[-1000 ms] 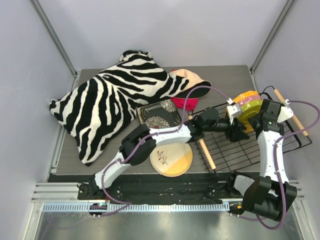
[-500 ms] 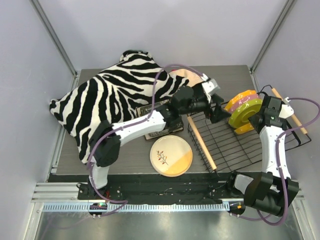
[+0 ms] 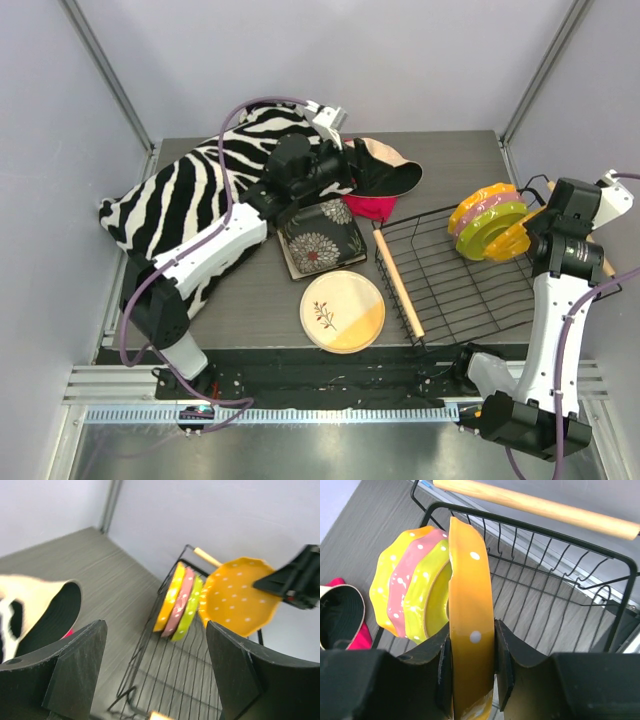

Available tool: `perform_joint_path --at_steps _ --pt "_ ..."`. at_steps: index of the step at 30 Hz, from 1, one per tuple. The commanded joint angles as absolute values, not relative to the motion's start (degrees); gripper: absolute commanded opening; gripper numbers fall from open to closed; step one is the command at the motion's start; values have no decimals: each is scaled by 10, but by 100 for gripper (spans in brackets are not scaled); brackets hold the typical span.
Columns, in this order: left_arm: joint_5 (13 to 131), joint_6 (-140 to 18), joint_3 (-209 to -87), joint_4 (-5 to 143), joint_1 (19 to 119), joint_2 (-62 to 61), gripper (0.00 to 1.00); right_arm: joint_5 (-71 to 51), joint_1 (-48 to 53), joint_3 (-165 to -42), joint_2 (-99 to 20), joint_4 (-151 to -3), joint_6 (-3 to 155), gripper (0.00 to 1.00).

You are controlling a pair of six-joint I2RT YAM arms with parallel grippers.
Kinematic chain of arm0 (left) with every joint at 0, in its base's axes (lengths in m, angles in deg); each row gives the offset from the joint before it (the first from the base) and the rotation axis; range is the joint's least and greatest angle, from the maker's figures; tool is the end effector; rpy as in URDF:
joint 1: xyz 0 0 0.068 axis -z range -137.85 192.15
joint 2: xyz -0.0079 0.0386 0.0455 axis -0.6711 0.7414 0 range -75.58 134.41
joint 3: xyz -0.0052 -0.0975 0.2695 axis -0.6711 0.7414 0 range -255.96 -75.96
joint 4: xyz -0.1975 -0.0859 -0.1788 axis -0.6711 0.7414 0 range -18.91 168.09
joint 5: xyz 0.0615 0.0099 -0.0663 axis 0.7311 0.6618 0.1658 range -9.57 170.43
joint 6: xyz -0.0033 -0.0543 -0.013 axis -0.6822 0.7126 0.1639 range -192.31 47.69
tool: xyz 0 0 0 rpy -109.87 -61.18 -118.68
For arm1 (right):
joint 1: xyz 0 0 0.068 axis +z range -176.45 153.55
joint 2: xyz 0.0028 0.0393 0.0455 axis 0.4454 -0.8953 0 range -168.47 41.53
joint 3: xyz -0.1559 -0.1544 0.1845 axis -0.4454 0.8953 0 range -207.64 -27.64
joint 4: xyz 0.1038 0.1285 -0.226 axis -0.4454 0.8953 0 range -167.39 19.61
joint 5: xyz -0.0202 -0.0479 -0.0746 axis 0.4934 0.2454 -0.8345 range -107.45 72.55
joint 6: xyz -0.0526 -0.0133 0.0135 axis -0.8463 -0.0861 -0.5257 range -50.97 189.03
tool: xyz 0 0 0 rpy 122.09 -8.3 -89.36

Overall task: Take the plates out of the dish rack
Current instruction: Unload the plate from the dish rack, then place the plate at the center of the board.

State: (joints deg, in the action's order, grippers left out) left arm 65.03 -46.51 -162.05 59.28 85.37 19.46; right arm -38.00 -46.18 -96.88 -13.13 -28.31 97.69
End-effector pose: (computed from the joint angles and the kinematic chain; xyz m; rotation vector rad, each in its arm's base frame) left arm 0.3037 -0.2994 0.4143 0.4741 1.5706 -1.1483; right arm 0.1750 -0.0771 0.4029 1.0607 1.8639 -0.2984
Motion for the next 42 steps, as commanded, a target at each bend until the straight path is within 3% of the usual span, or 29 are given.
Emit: perform_joint_path --at_steps 1,8,13,17,22,27,35,42 --pt "631 -403 -1612 636 822 156 85 -387 -462 -1028 -117 -300 952 1" --pt "501 -213 -1524 541 730 113 86 -203 -462 -1145 -73 -290 951 1" --pt "449 -151 -1465 501 686 78 86 -38 -462 -1140 -55 -347 973 1" --pt "423 -135 -1435 494 684 45 86 176 -462 -1081 -53 -489 1037 1" --pt "403 -117 -1393 479 685 27 86 298 -459 -985 -54 -673 1153 1" --pt "400 -92 -1369 436 699 25 86 298 -409 -955 -74 -682 1143 1" --pt "420 -117 -1390 470 748 65 84 197 -241 -932 -106 -707 1117 1" --pt "483 -217 -1399 597 748 30 81 197 -228 -921 -115 -722 1120 1"
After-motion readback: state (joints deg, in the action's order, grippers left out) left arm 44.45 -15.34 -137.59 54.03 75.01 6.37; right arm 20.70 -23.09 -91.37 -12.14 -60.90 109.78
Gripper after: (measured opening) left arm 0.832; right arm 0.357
